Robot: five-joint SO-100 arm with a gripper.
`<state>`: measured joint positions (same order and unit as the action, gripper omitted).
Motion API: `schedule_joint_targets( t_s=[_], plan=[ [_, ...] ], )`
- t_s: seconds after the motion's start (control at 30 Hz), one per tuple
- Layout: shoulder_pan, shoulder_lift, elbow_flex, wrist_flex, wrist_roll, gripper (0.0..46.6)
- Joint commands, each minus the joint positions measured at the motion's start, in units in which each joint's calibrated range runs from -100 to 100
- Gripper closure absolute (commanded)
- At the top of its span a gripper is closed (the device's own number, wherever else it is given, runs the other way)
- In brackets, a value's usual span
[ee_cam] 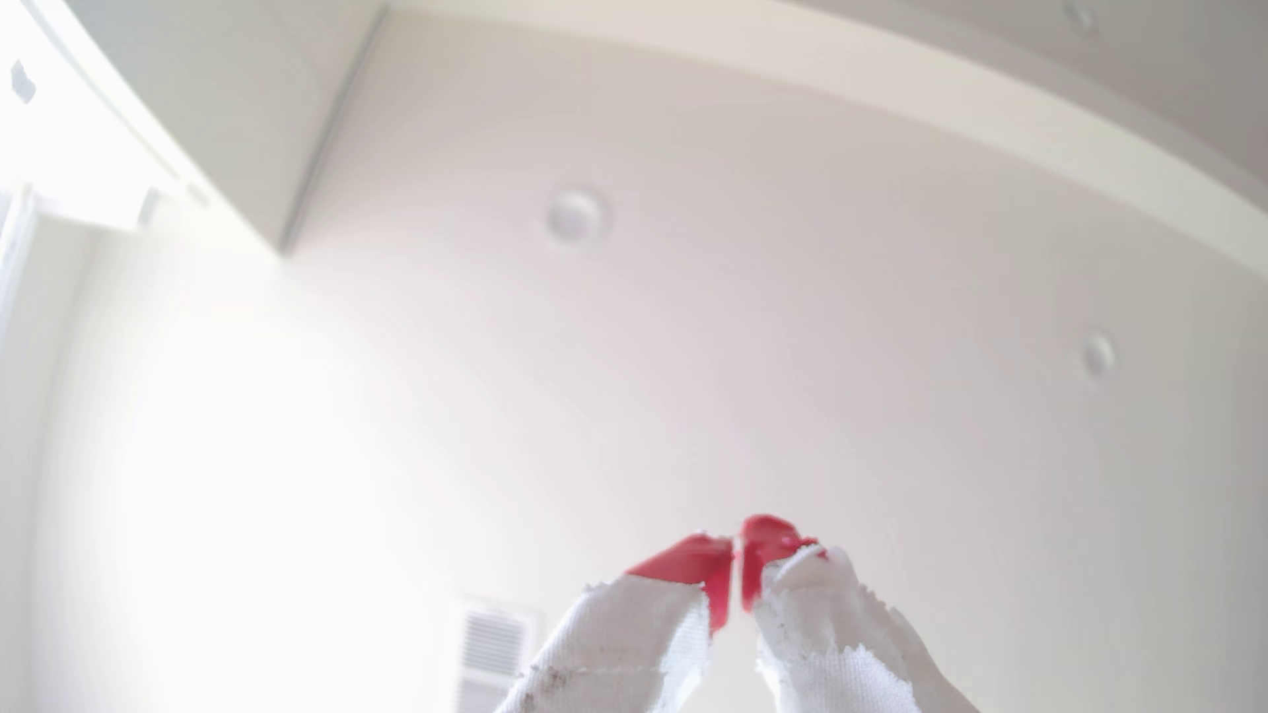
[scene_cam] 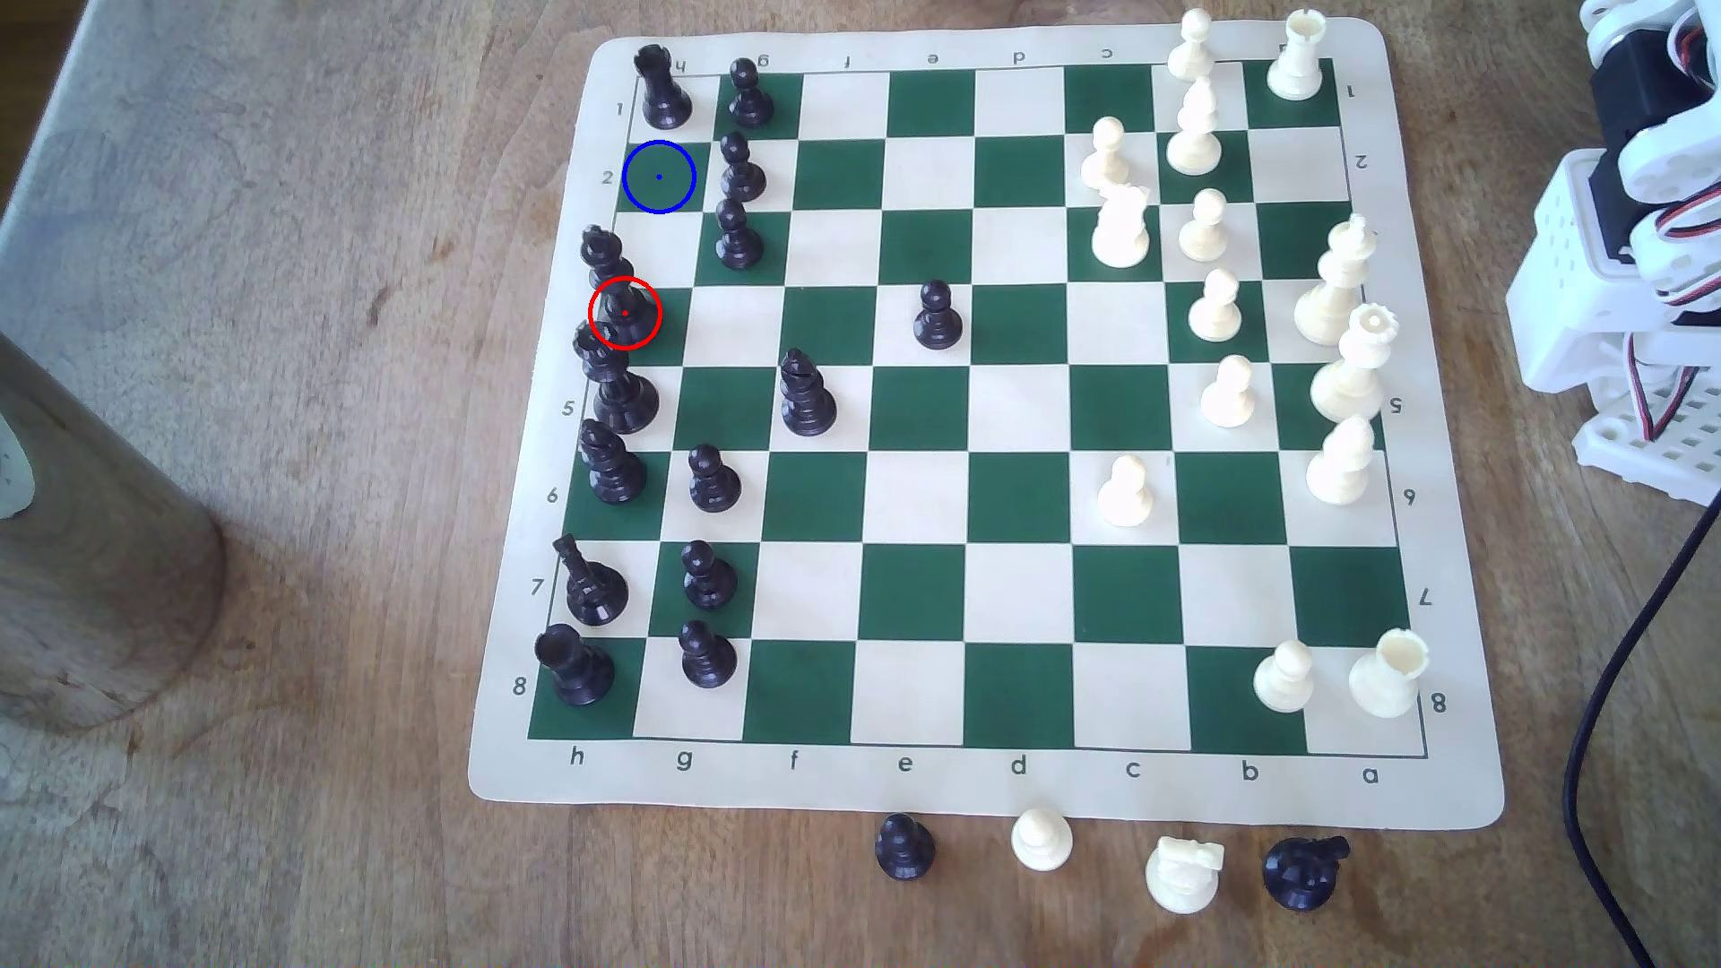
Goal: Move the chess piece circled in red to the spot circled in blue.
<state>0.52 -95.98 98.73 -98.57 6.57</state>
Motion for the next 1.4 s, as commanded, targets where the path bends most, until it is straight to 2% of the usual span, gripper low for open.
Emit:
schedule_joint_targets(
  t_s=[0.0, 0.1, 0.43, 0.67, 0.83, 1.03, 1.07, 1.2, 1.37],
  plan=[
    [3.1, 0.1, 1.2, -0.9, 0.1, 46.4],
    [3.0, 0.1, 0.6, 0.4, 0.1, 46.4],
    [0.3, 0.1, -7.9, 26.2, 0.1, 46.4],
    [-1.0, 0.2, -21.0, 70.8, -0.2, 46.4],
    [-3.1, 0.2, -24.5, 86.3, -0.2, 46.4],
    [-0.9, 0.2, -29.2, 109.5, -0.4, 46.4],
    [-0.3, 0.2, -31.7, 117.6, -0.4, 46.4],
    [-0.9, 4.0, -34.6, 126.6, -1.6, 46.4],
    [-1.0, 15.1, -39.4, 129.8, -2.0, 39.8]
  ],
)
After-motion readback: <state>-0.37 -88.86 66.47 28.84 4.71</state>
